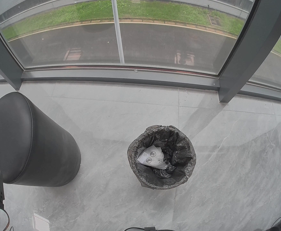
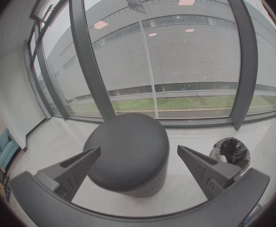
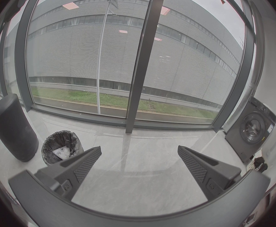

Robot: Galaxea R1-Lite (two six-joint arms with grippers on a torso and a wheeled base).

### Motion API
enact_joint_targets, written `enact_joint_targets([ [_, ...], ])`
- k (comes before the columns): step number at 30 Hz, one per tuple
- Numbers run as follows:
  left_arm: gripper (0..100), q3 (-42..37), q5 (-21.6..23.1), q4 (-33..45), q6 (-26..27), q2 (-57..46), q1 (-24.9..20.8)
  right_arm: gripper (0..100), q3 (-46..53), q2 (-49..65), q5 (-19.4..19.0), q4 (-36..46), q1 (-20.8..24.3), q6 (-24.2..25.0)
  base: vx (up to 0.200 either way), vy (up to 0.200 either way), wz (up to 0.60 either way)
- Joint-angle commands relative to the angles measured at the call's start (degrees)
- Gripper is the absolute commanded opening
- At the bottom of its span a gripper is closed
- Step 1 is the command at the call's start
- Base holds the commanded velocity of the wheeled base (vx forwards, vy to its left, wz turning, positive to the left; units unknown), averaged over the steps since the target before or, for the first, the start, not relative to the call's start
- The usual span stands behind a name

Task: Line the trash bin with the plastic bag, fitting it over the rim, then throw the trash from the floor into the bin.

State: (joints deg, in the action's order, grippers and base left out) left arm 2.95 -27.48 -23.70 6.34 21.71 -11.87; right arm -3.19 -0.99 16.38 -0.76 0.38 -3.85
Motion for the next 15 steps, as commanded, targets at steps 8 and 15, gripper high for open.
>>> enact_joint_targets([
  [8,100,-1.0,0.8,8.8,-0.8,-18.6,11.0,100,2.9,1.0,-12.5,-2.3,-0.1,-0.5,0.000,0.000,0.00],
  [15,100,-3.0,2.0,15.3,-3.3,-21.7,12.0,100,2.9,1.0,-12.2,-2.2,-0.2,3.1,0.000,0.000,0.00],
])
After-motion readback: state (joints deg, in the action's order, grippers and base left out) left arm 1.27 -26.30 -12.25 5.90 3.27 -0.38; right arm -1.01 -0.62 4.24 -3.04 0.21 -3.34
